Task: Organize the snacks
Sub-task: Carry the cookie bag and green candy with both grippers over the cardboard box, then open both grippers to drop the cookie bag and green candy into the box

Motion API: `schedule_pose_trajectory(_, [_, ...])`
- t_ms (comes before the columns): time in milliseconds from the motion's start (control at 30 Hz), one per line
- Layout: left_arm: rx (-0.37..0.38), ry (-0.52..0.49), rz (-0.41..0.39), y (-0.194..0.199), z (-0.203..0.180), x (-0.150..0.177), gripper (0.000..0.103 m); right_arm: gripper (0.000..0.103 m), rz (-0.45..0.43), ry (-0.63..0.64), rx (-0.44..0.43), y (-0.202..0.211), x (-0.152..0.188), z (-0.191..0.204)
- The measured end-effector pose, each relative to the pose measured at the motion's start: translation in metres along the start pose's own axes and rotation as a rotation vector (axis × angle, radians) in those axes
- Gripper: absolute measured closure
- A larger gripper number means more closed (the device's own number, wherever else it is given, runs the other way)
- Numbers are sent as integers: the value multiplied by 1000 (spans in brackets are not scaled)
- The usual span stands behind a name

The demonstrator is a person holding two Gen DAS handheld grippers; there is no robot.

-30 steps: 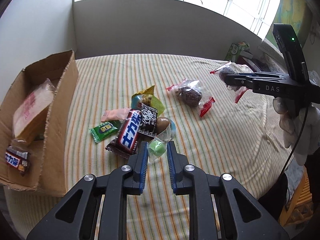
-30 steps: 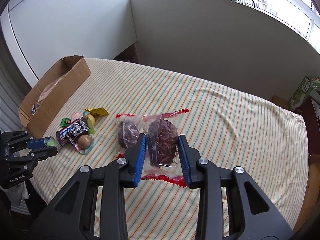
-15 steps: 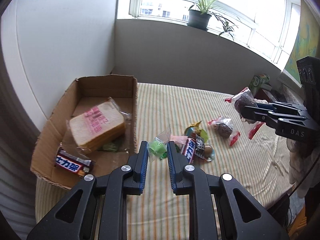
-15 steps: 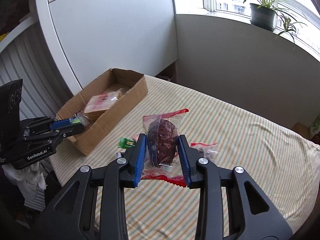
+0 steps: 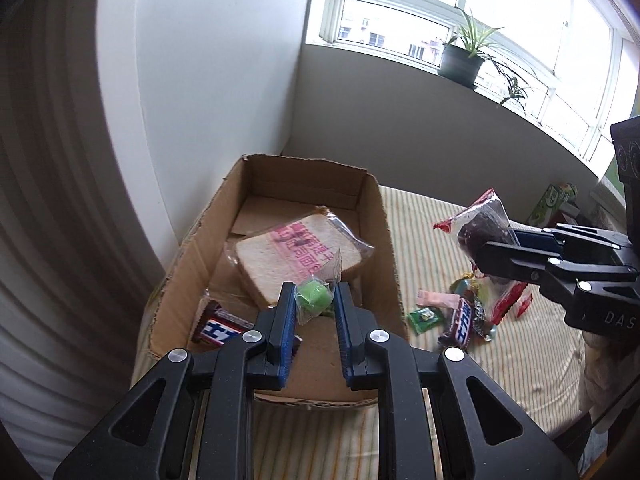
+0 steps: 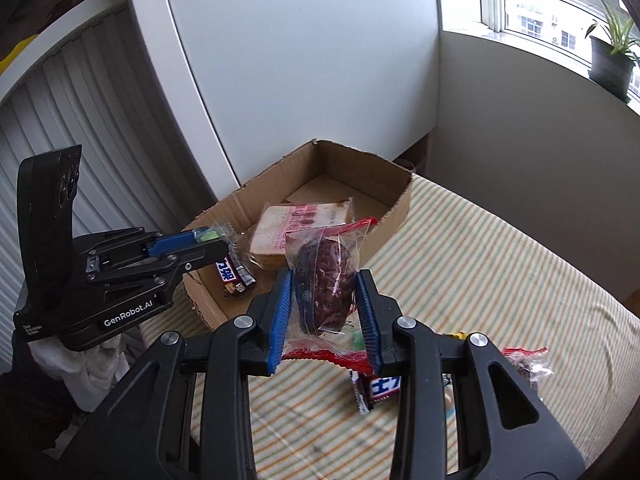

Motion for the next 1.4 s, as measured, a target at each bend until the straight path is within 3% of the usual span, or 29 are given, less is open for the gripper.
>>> schedule_pose_trajectory(433, [-29,57,-2,-6,37,2,86,70,65,46,-25,-46,-3,34])
schedule_pose_trajectory(567, [-24,70,-16,-2,42,2,85,64,52,47,-26,-47,-4,39])
schedule_pose_trajectory(700, [-27,77,-15,-1,44,1,82,58,33,35,-23,-41,-7,35])
schedule_pose_trajectory(933, [-25,66,-20,2,40,-1,82,58,13,16,-8,-24,-9,22])
schedule_pose_trajectory(1033, [-20,64,-18,2,38,-2,70,58,5,12,6,-15,-6,17])
schedule_pose_trajectory(1267, [-5,51,-38,12,24,-5,70,57,-27,-11,42,15,-1,-7])
schedule_pose_trajectory(1333, [1,45,-45,16,19,-6,70,53,-43,-21,59,28,1,-17])
schedule_pose_trajectory(1400, [8,37,-55,21,13,-7,70,42,-63,-31,81,40,3,-29])
Point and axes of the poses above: each gripper's, at about its wrist camera, not at the fingertips, and y roughly against the way its jaws point, z to its left, x to its underside, the point moved 3 cm from there along -y, roughly the way its jaws point, and after that the axes turned 13 degrees about -y, right-handed, at the moved point
